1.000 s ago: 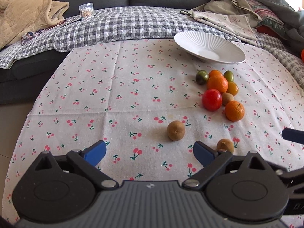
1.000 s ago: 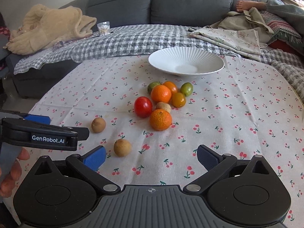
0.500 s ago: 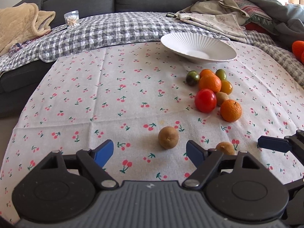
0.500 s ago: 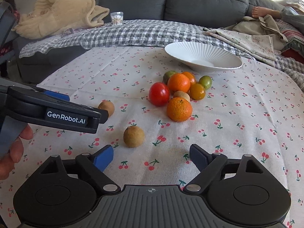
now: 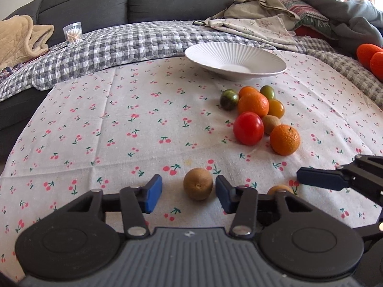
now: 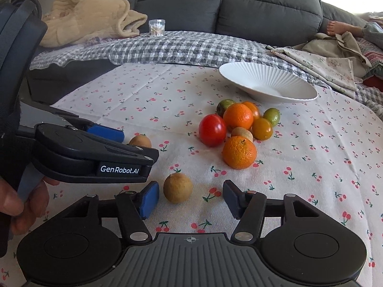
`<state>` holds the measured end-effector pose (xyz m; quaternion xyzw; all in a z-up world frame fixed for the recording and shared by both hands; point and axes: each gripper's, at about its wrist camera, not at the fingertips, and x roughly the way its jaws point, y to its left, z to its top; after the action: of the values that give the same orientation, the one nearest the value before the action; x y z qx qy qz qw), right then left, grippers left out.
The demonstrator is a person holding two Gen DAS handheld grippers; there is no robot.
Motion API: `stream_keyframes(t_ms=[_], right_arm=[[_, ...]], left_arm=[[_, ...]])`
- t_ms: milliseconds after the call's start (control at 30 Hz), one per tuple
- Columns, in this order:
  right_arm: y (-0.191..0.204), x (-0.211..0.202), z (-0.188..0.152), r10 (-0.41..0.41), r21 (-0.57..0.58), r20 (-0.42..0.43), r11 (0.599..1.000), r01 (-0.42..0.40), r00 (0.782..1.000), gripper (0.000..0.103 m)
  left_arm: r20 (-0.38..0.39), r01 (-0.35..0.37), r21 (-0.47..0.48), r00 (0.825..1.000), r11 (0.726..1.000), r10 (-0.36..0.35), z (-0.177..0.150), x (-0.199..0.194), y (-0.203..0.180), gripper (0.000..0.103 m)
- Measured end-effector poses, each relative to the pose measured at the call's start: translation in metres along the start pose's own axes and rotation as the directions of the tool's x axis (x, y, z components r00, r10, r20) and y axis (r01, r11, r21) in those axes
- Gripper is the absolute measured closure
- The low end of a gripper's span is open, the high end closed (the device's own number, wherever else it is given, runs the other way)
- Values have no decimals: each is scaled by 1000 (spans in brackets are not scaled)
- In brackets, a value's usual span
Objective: Organize fruits
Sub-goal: 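Close the left tool on a brown fruit while the right tool grasps another brown fruit, then carry both brown fruits in both tools over the white bowl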
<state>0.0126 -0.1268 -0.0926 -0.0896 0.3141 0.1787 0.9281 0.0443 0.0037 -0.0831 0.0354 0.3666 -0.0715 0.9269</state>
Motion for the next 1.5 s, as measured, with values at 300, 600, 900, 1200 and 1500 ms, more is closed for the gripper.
stream_keyframes(t_ms=[300,600,900,1200,1500], right_arm=[[5,1,1,17,-13,5,1000,-17,1000,66],[9,0,0,32,-39,7,999,-32,999,80],[3,-5,0,16,-31,-2,999,-16,1000,80],[-14,-7,4,-11,-1,-14,1000,11,1000,80],[-41,-16,26,-44,35,12,998,44,999,80]], left_arm=[[11,15,20,1000,1000,-15,0,0,-5,79],[14,-2,39,1000,999,2,0,-2,-8,80],[24,-3,30,1000,1000,3,2,-7,-7,80],[21,-9,1,1000,1000,9,8,-11,-5,80],[31,-12,-14,999,1000,13,20,-13,-7,80]])
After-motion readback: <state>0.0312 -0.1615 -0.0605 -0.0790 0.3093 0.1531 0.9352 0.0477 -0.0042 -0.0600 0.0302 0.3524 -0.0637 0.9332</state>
